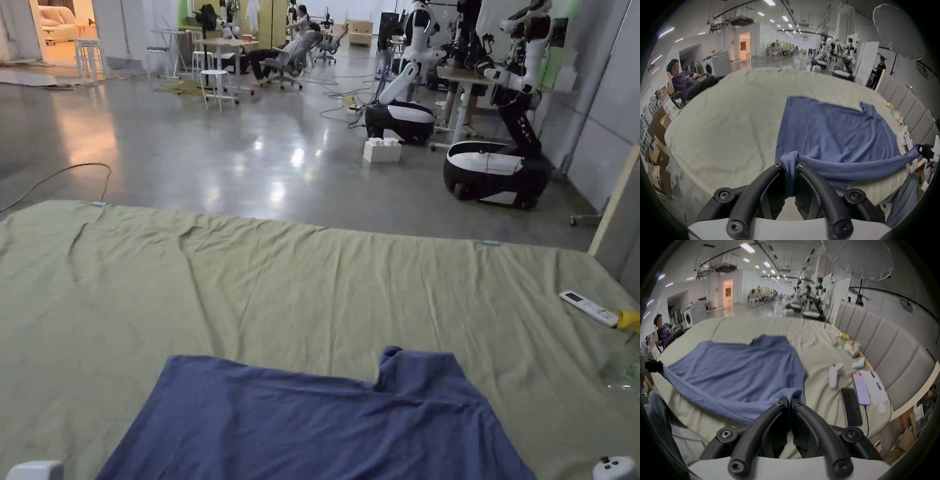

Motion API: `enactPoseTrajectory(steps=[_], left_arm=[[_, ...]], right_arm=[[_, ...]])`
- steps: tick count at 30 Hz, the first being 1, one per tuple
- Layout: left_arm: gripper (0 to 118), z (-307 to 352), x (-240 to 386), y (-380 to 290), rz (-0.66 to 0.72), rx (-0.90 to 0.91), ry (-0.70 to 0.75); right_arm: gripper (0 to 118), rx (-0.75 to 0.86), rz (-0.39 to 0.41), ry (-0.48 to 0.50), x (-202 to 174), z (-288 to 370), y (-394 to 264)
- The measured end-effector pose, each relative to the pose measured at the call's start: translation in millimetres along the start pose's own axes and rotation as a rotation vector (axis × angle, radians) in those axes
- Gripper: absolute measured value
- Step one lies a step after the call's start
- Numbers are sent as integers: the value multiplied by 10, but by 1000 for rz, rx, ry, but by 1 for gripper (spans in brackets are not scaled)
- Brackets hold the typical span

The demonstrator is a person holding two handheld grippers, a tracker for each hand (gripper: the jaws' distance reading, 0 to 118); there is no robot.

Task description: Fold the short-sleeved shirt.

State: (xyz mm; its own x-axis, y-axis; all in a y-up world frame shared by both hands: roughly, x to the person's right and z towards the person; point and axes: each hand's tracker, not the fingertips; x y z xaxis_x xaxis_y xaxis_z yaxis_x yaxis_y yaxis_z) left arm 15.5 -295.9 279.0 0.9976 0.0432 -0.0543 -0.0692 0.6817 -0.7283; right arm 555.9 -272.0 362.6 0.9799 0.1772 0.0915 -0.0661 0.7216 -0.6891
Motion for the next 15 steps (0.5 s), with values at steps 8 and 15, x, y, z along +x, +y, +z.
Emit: enactPoseTrajectory(steps=[8, 15], left_arm=[[11, -153, 43, -168, -76, -83, 33], [25, -147, 13, -265, -135, -169, 61]], right_arm=[[4, -131, 18, 8, -85, -176, -185], [6, -209, 44, -1, -162, -292, -234]])
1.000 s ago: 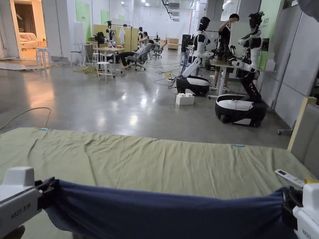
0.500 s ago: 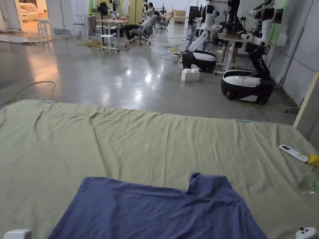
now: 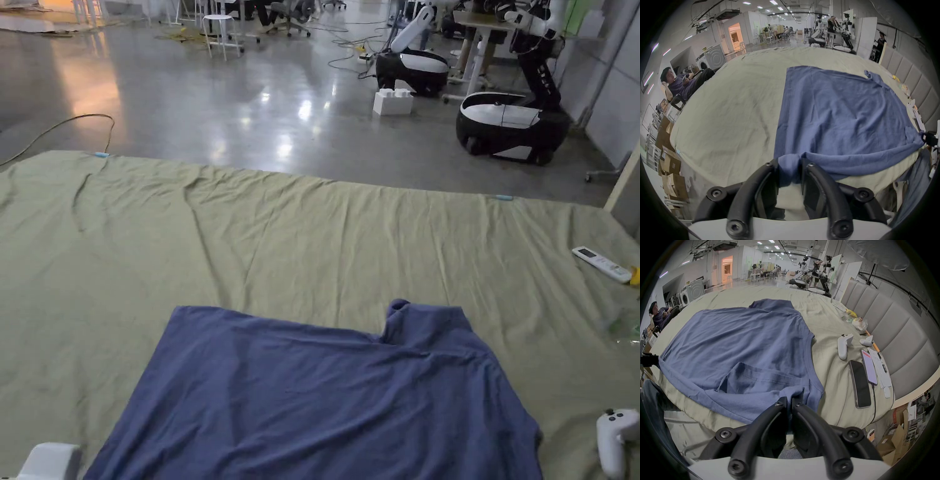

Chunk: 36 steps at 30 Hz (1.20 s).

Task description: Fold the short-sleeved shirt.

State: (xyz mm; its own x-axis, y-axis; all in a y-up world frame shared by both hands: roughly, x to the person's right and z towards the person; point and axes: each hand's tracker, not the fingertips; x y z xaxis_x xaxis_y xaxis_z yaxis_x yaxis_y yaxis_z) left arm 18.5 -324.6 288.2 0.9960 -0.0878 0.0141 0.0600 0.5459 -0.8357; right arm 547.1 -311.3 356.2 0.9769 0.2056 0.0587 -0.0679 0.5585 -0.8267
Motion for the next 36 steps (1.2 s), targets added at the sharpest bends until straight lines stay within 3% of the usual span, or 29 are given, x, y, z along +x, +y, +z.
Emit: enactPoseTrajectory(steps=[4, 8, 11, 18, 22, 23, 26, 30, 36], left_arm=[[51, 56, -63, 21, 31, 25, 7], [57, 190, -38, 157, 68, 130, -1], [58, 290, 43, 296, 50, 236, -15], [57, 505, 341, 633, 70, 446, -49], [54, 647, 556, 773, 73, 567, -53], [49, 684, 606, 796, 69, 595, -67], [17, 749, 752, 856, 42, 660, -71], [6, 803, 887, 886, 23, 701, -63], [3, 833, 910, 896, 28, 738, -60]], right_arm=[[32, -9, -3, -2, -36, -24, -5], [70, 42, -21, -26, -84, 48, 61], [79, 144, -70, -15, -97, 151, 170], [79, 447, -132, 12, -190, 440, 531], [70, 609, -148, -9, -305, 567, 741], [63, 646, -155, -8, -335, 595, 787], [19, 723, -169, -22, -403, 636, 903], [4, 801, -207, 2, -445, 672, 961], [2, 877, -172, -33, -513, 706, 1015]])
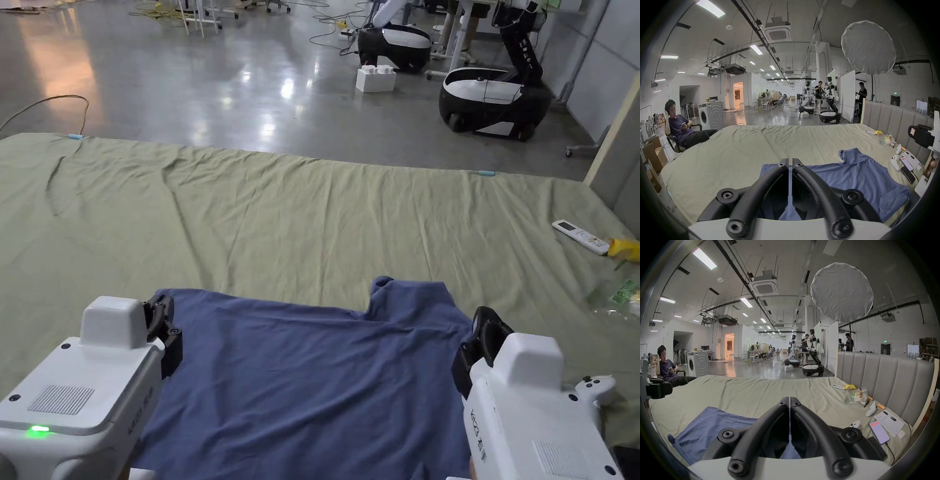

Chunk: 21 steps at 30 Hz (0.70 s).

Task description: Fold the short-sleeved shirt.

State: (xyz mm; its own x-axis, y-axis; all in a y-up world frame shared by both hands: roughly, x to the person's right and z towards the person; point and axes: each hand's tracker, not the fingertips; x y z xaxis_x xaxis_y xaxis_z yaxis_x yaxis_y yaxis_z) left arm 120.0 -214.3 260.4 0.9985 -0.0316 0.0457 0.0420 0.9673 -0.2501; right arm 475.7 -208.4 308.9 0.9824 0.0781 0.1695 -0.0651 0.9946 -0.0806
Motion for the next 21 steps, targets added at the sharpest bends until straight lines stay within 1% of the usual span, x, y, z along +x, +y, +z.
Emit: enactPoseTrajectory(steps=[2, 6, 8, 12, 14, 19, 21], left_arm=[[3, -30, -54, 6, -5, -11, 0], [3, -96, -231, -41, -5, -94, 2], [3, -132, -357, -87, -5, -183, 0], [3, -227, -667, -268, 43, -343, 22], [3, -286, -832, -413, 55, -464, 42], [4, -350, -1108, -767, 128, -610, 90], [6, -388, -1175, -891, 144, -670, 96]], right_arm=[[2, 5, 4, 0, 0, -13, 4], [2, -19, 12, 4, 40, -29, -12], [2, -41, 7, 5, 72, -18, -51], [2, -80, -4, 6, 119, -7, -147], [2, -101, -10, 5, 138, -2, -200], [2, -148, -9, 0, 146, -7, -293], [2, -160, -16, 3, 149, -19, -335]])
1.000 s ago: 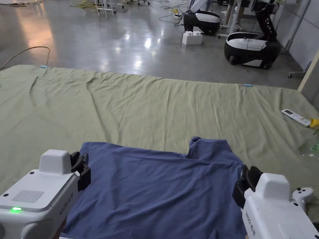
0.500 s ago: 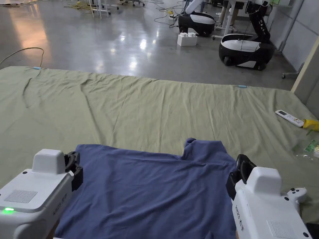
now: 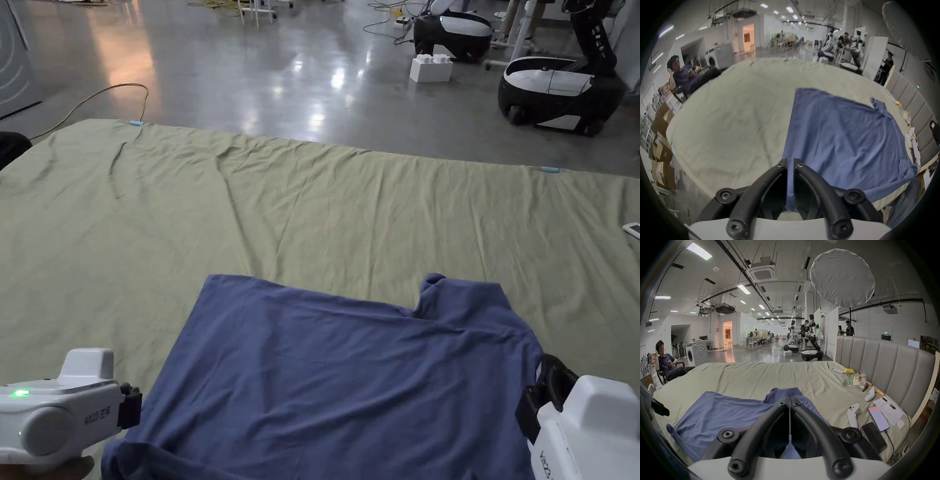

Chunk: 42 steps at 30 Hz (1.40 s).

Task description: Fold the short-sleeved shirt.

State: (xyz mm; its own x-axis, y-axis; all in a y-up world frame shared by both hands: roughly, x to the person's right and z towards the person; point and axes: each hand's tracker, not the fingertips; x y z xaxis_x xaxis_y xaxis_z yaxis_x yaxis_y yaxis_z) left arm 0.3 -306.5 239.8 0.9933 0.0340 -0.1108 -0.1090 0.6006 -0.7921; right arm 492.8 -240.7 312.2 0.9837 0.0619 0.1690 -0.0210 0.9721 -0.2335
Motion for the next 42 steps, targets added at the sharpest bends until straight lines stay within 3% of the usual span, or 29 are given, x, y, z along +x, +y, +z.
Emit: enactPoseTrajectory(steps=[1, 5, 6, 10, 22, 26, 29, 34, 36, 38, 39, 40, 42], left_arm=[[12, -60, -28, -31, 11, -21, 8], [62, -260, -72, -152, 16, -131, 23], [65, -298, -66, -175, 7, -158, 46], [65, -360, -68, -312, -7, -271, 53], [63, -321, -93, -436, 3, -307, 48], [48, -291, 0, -463, -45, -284, 28], [16, -268, 17, -472, -29, -274, -32], [13, -122, 30, -487, -64, -240, -21], [12, -67, 36, -486, -90, -225, -13], [12, -14, 22, -479, -96, -208, -10], [12, 6, 8, -472, -86, -195, -10], [12, 21, 3, -466, -82, -187, -9], [12, 36, 8, -462, -88, -185, -6]], right_arm=[[2, -8, -1, 3, -6, -7, -18], [2, -35, 13, 14, -48, -24, -86], [2, -42, 17, 16, -56, -27, -104], [2, -76, 16, 26, -70, -26, -178], [2, -173, -13, 12, 17, -3, -348], [2, -187, -15, 18, 54, 40, -370], [2, -204, -15, 20, 133, 95, -375], [2, -312, -1, -18, 425, 176, -303], [16, -387, -3, -46, 567, 194, -297], [50, -469, -30, -49, 744, 155, -321], [62, -490, -45, -46, 799, 174, -345], [69, -516, -52, -59, 858, 178, -374], [72, -604, -13, -88, 917, 142, -444]])
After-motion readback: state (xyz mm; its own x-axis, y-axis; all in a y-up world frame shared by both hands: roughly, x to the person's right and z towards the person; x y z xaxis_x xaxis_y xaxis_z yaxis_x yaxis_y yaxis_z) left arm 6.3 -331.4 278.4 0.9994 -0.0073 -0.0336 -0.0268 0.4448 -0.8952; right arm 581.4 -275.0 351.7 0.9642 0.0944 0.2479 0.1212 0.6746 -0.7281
